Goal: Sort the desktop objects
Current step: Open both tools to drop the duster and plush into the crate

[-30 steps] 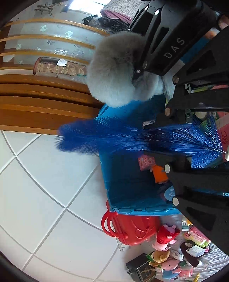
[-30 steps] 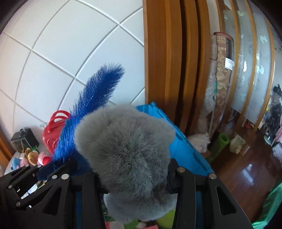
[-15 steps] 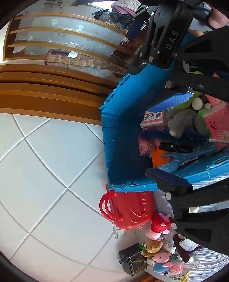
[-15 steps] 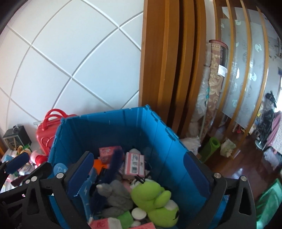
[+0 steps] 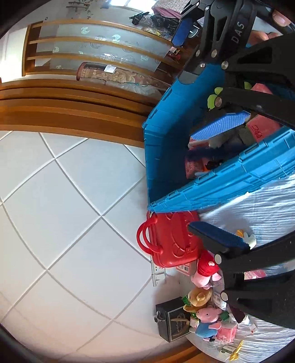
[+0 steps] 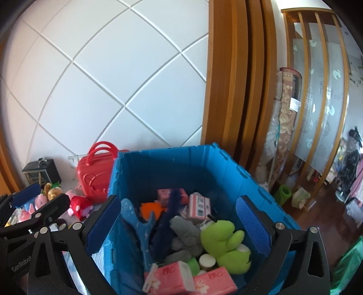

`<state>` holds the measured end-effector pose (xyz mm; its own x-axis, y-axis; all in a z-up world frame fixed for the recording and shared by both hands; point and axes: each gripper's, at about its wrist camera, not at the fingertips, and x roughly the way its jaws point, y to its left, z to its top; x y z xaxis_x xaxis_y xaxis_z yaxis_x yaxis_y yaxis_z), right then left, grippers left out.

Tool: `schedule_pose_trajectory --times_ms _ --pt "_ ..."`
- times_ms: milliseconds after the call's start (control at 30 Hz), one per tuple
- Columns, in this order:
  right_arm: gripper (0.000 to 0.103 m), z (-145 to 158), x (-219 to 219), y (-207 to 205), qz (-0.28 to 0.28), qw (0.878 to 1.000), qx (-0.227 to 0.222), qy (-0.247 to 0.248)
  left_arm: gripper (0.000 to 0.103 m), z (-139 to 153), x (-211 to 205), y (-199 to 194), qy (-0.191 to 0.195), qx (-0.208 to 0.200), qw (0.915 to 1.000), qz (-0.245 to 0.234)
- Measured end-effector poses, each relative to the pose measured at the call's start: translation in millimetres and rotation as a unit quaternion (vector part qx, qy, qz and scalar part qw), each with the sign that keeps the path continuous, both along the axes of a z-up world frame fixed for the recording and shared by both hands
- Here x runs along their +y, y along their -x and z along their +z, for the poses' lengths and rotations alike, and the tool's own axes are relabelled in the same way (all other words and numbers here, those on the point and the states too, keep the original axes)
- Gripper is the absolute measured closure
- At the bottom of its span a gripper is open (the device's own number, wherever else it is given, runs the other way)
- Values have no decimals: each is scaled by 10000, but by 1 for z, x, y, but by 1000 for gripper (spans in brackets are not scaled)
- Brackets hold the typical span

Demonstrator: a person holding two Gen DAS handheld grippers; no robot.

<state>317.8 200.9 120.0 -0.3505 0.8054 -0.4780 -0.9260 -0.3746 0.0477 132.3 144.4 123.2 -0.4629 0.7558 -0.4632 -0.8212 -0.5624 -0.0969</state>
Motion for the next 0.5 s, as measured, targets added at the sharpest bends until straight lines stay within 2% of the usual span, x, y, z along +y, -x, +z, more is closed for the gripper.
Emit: schedule_pose_trajectory --times_ms 300,500 --pt "0 4 -63 57 399 9989 165 -189 29 -15 -81 47 -22 223 9986 481" --pt "0 -17 -85 120 951 9952 232 -8 29 -46 -132 91 239 234 9954 892"
